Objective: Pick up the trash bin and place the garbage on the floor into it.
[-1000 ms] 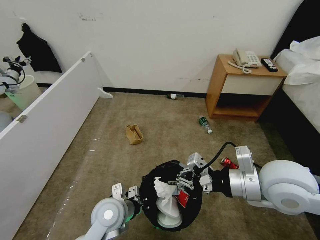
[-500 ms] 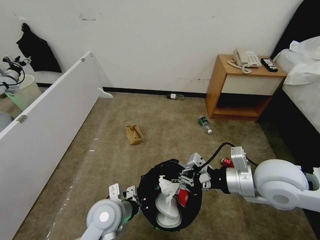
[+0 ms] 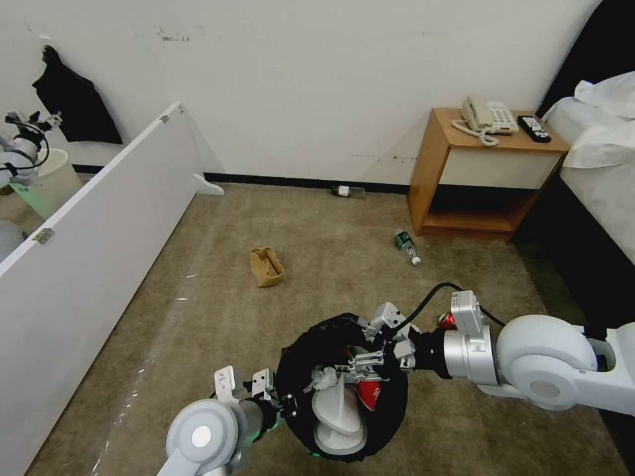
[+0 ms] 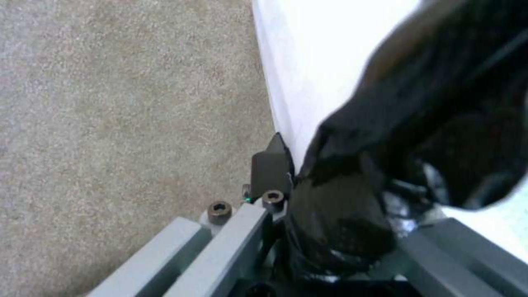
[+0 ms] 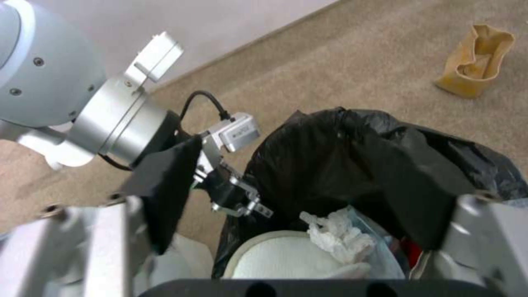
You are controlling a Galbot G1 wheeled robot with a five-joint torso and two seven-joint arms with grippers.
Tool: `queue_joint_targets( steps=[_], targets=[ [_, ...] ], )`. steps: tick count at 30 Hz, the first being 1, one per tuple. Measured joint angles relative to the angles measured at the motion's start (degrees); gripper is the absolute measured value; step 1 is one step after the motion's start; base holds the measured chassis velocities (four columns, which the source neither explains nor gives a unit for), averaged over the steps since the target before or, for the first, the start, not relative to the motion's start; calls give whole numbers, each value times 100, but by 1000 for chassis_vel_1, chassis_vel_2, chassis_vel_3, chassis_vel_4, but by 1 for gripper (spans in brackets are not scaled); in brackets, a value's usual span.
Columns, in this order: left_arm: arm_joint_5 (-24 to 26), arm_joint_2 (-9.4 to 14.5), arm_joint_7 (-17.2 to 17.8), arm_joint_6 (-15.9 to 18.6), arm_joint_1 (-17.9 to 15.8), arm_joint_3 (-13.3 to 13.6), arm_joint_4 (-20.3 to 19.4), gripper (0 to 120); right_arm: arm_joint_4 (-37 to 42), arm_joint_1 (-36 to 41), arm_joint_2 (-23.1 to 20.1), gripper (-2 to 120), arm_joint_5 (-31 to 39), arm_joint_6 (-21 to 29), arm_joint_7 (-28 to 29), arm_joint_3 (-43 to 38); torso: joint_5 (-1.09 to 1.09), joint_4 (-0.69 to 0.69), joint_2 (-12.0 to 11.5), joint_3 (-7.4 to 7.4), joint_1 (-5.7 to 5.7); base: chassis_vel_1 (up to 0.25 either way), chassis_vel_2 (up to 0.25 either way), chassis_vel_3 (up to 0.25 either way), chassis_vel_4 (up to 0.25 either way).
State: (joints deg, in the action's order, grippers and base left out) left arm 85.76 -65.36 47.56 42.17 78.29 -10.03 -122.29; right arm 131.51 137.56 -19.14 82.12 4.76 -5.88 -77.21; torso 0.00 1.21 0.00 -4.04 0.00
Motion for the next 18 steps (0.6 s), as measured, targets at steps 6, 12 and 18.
queue_joint_targets(
  steps=[6, 12, 18],
  targets=[
    [-73, -18, -15, -3, 1, 7, 3, 0, 4, 16, 4, 90, -15, -8, -4, 5, 0, 0, 0, 0, 0, 0, 0, 0, 0],
    [-417, -36, -114, -3, 30, -21, 84, 0, 50, -77, 171, 91, -34, -30, -12, -11, 0, 0, 0, 0, 0, 0, 0, 0, 0],
    [-903, -19, -452, -3, 69, -228, 183, 0, 85, -171, 426, 99, -75, -142, -30, -128, 0, 1, 0, 0, 0, 0, 0, 0, 0]
  ],
)
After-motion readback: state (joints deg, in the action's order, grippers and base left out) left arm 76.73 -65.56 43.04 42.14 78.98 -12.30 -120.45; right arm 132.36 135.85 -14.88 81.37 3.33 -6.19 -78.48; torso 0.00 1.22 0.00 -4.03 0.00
